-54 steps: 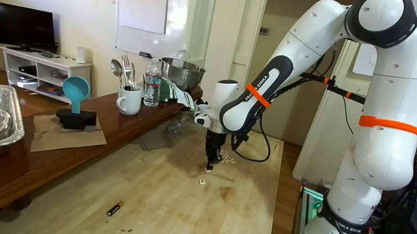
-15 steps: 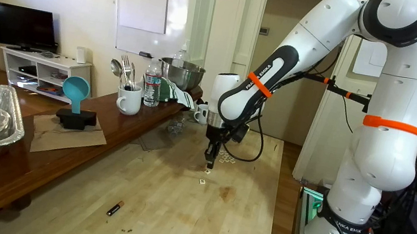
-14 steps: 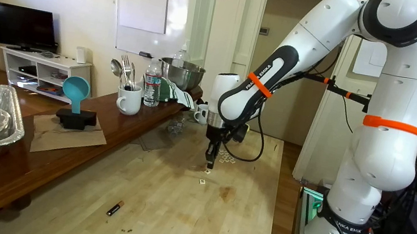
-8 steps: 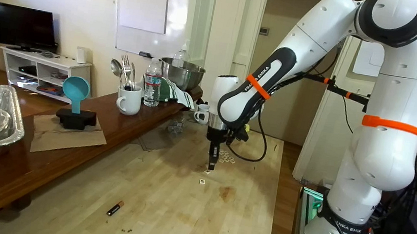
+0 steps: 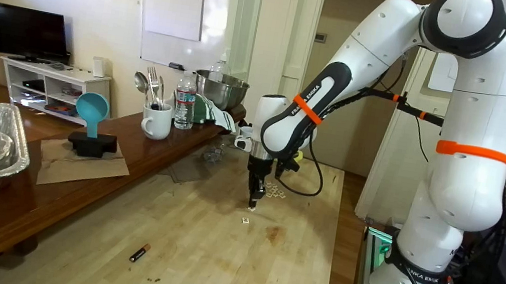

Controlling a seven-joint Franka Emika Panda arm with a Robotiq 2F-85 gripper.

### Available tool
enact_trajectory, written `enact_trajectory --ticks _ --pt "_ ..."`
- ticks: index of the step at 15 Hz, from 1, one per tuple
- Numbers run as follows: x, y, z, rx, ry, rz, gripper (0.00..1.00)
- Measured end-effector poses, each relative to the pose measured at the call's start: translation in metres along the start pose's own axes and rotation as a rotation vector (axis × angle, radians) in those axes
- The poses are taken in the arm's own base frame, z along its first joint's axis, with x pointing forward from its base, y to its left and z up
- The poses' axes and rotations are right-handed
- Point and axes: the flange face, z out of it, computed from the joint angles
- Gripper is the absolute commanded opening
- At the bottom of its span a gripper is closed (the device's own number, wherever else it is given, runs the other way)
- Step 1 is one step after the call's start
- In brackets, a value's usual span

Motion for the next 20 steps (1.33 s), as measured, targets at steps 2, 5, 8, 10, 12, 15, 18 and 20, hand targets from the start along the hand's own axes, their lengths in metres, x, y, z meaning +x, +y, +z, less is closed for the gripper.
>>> enact_trajectory --ticks 2,5,8,10,12,15,18,20 --pt "0.0 0.001 0.0041 -0.002 0.001 -0.032 0.0" --pt "0.0005 0.0037 0.0046 -0.009 0.008 -0.058 0.0" --pt "0.0003 0.004 0.0046 -0.011 0.007 -0.044 0.0" --pt "0.0005 0.0039 0.0045 -0.018 -0.001 -0.004 0.0" --pt "0.0012 0.0031 0.0045 -0.033 -0.014 0.051 0.0" --pt "0.0031 0.0002 0.0045 -0.049 -0.024 0.147 0.0" --pt "0.0038 -0.0021 0.0046 -0.053 -0.025 0.217 0.0" --pt "0.004 -0.0043 0.0046 -0.05 -0.024 0.257 0.0"
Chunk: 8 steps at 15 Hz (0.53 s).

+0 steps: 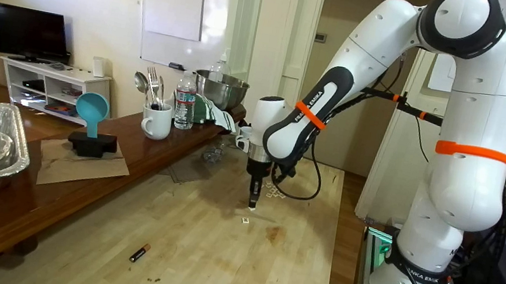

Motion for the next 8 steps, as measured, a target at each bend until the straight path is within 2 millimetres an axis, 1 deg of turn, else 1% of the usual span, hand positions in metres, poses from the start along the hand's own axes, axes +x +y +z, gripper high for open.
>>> enact_trajectory --ticks 8 --pt "0.0006 -0.0104 0.0003 0.024 0.005 0.168 0.0"
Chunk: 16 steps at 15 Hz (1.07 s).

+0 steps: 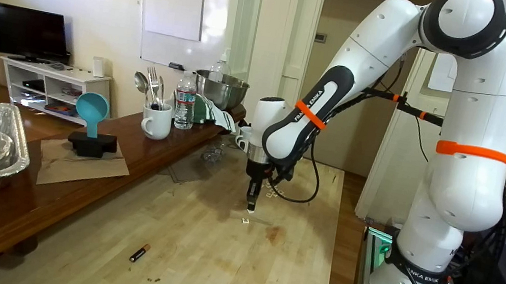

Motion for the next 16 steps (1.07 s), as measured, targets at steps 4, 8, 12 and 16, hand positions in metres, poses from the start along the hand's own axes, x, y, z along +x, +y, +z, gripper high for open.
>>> enact_trajectory --ticks 4,8,12,16 --pt "0.0 -0.006 0.0 0.011 0.005 0.066 0.0" --pt "-0.001 -0.009 0.0 0.016 0.018 0.116 0.0" --pt "-0.001 -0.011 0.0 0.018 0.021 0.158 0.0" --pt "0.0 -0.015 0.0 0.018 0.021 0.191 0.0"
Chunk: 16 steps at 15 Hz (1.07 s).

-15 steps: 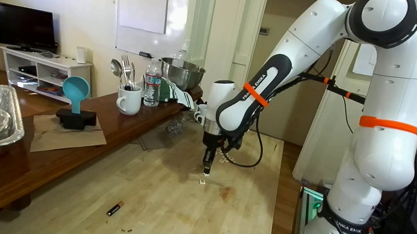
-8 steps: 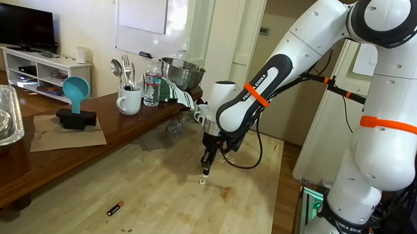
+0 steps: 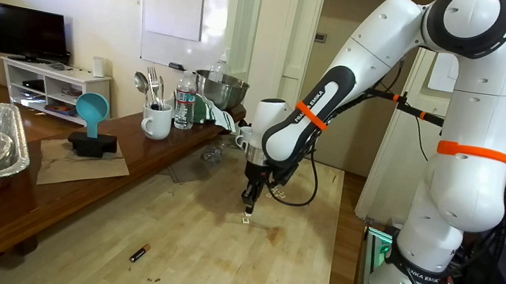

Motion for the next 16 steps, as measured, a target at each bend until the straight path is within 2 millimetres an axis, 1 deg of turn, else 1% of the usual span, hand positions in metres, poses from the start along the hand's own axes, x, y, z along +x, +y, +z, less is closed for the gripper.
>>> enact_trajectory --ticks 16 --pt "-0.002 -0.015 0.001 -0.001 0.015 0.038 0.0"
